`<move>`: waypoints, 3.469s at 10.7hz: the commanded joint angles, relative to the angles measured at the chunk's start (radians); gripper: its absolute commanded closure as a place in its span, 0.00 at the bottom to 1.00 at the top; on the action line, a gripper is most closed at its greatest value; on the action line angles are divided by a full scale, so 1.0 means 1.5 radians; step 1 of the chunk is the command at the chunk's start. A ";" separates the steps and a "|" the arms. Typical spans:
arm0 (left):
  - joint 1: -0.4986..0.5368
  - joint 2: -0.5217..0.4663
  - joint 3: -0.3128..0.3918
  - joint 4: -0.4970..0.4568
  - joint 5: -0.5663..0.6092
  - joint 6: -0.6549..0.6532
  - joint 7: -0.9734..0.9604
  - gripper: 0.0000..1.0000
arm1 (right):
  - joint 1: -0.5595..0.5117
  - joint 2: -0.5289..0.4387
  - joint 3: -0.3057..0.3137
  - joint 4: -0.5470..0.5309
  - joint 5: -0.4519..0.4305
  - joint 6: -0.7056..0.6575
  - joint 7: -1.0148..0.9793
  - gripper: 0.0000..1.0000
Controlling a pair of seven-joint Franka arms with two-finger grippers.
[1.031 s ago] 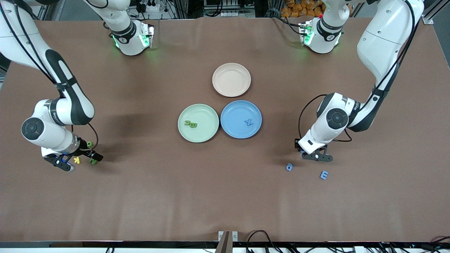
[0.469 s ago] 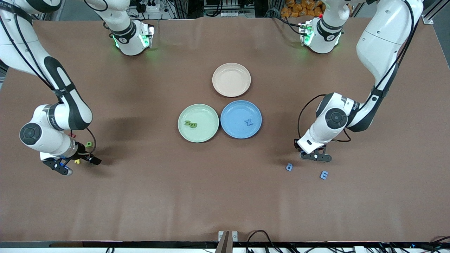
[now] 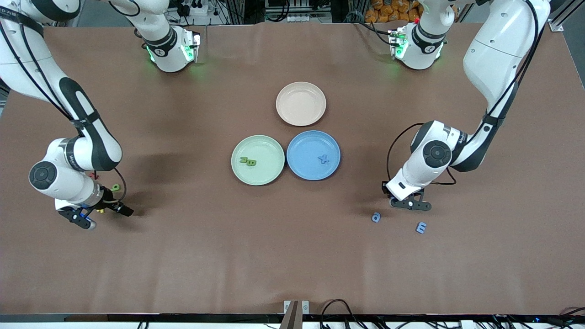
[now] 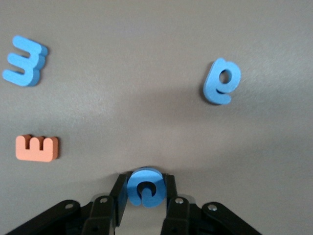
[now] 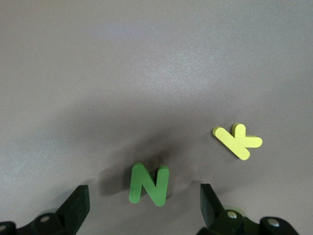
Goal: Sort letters by color into matching plates
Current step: 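Grasp the blue c with the left gripper while the right gripper grasps the green N, then drop the N on the green plate while the left gripper drops the c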
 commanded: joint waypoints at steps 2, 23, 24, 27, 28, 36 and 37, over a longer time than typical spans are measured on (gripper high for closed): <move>-0.018 -0.012 -0.008 0.035 0.010 -0.071 -0.036 1.00 | -0.013 0.018 0.009 0.014 -0.019 0.014 -0.001 0.32; -0.035 -0.059 -0.177 0.034 0.009 -0.259 -0.324 1.00 | 0.155 -0.128 0.030 -0.106 0.079 -0.074 0.129 0.91; -0.047 -0.059 -0.178 0.032 0.009 -0.259 -0.350 1.00 | 0.195 -0.133 0.029 -0.109 0.090 -0.076 0.162 0.91; -0.085 -0.058 -0.177 0.033 0.009 -0.259 -0.406 1.00 | 0.300 -0.145 0.029 -0.109 0.122 -0.110 0.252 0.91; -0.096 -0.057 -0.178 0.034 0.009 -0.259 -0.421 1.00 | 0.326 -0.146 0.031 -0.109 0.128 -0.111 0.281 0.91; -0.204 -0.037 -0.177 0.048 0.010 -0.249 -0.573 1.00 | 0.442 -0.131 0.054 -0.108 0.167 -0.109 0.384 0.80; -0.214 -0.030 -0.177 0.058 0.010 -0.250 -0.582 0.98 | 0.444 -0.131 0.054 -0.108 0.167 -0.110 0.402 0.01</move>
